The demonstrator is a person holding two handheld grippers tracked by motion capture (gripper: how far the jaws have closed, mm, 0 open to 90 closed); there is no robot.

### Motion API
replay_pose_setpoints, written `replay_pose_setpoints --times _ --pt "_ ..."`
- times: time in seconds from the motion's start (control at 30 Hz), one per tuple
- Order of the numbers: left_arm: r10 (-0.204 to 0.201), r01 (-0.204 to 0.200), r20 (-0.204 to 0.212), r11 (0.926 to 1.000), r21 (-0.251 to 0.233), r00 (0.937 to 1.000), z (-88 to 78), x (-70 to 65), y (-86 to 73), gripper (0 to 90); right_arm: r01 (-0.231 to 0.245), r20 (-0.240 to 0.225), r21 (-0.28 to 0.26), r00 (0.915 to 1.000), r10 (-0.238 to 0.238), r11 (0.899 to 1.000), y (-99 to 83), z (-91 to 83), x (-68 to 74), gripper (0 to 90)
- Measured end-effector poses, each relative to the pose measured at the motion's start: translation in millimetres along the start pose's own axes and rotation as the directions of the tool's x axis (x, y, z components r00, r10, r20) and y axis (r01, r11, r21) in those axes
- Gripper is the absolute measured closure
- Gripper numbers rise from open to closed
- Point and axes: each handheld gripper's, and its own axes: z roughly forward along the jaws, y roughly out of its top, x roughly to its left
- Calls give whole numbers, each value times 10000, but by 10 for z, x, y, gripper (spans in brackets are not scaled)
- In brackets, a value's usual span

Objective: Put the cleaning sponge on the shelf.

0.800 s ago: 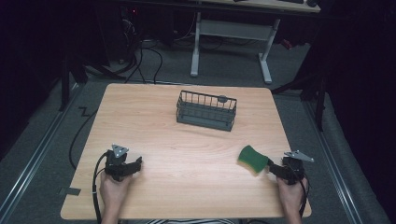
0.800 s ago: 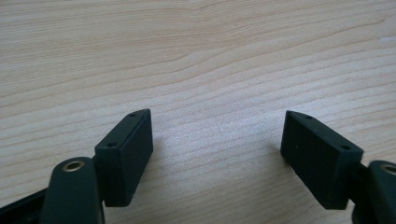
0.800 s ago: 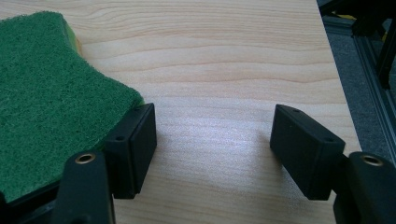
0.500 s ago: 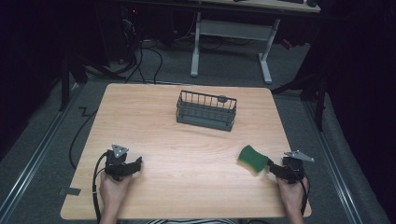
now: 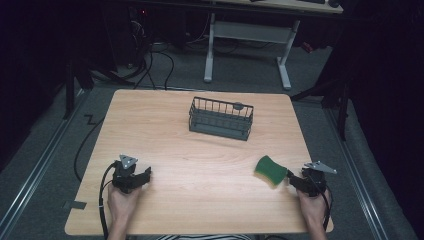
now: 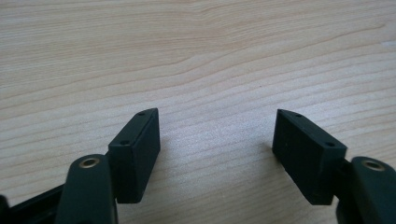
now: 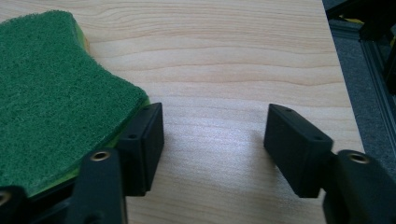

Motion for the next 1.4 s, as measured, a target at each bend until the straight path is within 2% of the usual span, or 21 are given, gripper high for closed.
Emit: replay_pose_setpoints --times 0.1,0.27,0.43,0.5,0.53,0.63,0.73,0.77,0.8,0.9,1.0,1.03,1.07,1.1,1.17,1.27,1.33,1.4 --pt "-197 198 176 9998 -69 9997 -1 24 1 336 22 26 -13 10000 -22 10000 6 1 -15 441" --pt "-254 254 307 9997 -14 9992 -17 46 0 334 74 -70 -48 9999 -74 10000 20 -27 -22 455" --pt "-341 347 514 9993 -100 9981 -37 44 18 341 -71 -308 -425 9995 58 9991 50 -84 -21 459" --pt "-292 301 616 9994 -146 9977 -45 35 43 336 -16 -433 -601 9991 -10 9982 86 -115 -1 484" --pt "-301 314 836 9994 -138 9960 -45 15 72 334 -44 -532 -532 9986 16 9986 105 -122 9 489" --pt "-98 109 930 9999 -106 9956 -50 -13 100 333 241 -659 -647 9974 -283 9976 178 -165 49 503" --pt "152 -145 1068 9999 -74 9942 -59 -53 157 337 250 -905 -927 9953 -335 9954 230 -219 74 503" --pt "299 -295 1158 9996 -46 9928 -66 -85 220 337 327 -1120 -1238 9926 -467 9918 296 -272 106 504" --pt "362 -357 1220 9993 -66 9919 -74 -101 260 338 312 -1245 -1300 9911 -475 9910 318 -285 119 506" --pt "454 -443 1308 9990 -110 9904 -84 -150 349 339 476 -1570 -1186 9854 -660 9918 393 -297 158 528" --pt "920 -914 1244 9958 -108 9880 -97 -271 485 345 865 -1755 -1126 9788 -1055 9899 512 -302 263 532" --pt "1047 -1027 1397 9945 -209 9847 -100 -337 576 348 948 -2024 -1207 9722 -1180 9881 603 -291 343 532" --pt "1047 -1027 1397 9945 -209 9847 -100 -337 576 348 948 -2024 -1207 9722 -1180 9881 603 -291 343 532" --pt "1041 -1004 1509 9944 -315 9831 -99 -367 630 353 889 -2330 -1298 9654 -1175 9876 681 -267 389 535" --pt "1152 -1112 1586 9932 -343 9806 -87 -406 722 353 893 -2421 -1352 9628 -1203 9868 709 -252 401 538" --pt "1266 -1208 1574 9916 -462 9794 -60 -439 851 352 951 -2786 -1350 9516 -1299 9863 833 -175 467 591" --pt "1131 -1001 1924 9921 -762 9748 -20 -454 1003 354 913 -2985 -1337 9458 -1279 9868 893 -150 496 594" --pt "1092 -949 1988 9923 -799 9739 3 -460 1051 356 916 -3023 -1381 9443 -1301 9862 923 -146 511 594"
